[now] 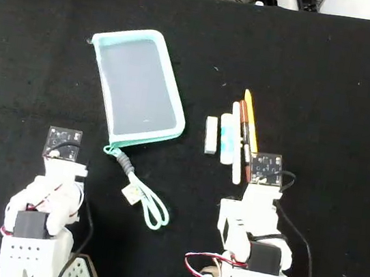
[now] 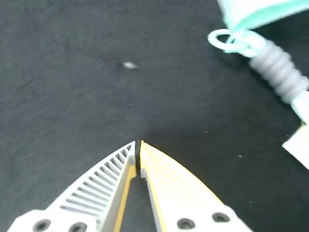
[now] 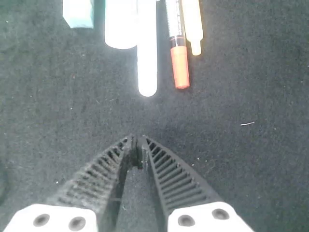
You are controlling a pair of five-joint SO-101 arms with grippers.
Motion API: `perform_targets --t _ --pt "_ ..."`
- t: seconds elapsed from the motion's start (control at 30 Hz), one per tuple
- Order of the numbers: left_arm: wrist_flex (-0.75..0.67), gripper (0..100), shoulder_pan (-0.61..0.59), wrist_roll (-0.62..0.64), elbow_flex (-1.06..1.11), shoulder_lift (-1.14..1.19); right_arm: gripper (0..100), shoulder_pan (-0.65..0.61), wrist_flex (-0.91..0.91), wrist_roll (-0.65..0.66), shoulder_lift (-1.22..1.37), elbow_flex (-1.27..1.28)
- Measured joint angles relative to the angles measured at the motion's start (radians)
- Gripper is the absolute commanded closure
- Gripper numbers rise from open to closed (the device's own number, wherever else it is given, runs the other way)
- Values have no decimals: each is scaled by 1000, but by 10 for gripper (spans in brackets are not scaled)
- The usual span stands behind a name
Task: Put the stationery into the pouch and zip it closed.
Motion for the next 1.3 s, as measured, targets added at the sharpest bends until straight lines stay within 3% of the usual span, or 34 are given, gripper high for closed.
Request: perform_targets --t 0.27,0.47,0.57,0.77,0.93,1.1,1.3 --pt "0 970 -2 -5 0 0 984 -68 0 0 0 0" --pt "0 967 -236 -8 0 0 983 -190 -18 -2 0 0" --pt "0 967 -356 -8 0 0 983 -282 -95 87 0 0" --pt "0 968 -364 -8 0 0 982 -364 -264 296 0 0" --pt "-52 967 -391 -12 0 0 888 -420 -302 245 0 -66" --pt "-71 967 -436 -12 0 0 933 -482 -253 196 5 -255" --pt "-71 967 -442 -12 0 0 840 -598 -262 95 324 -506"
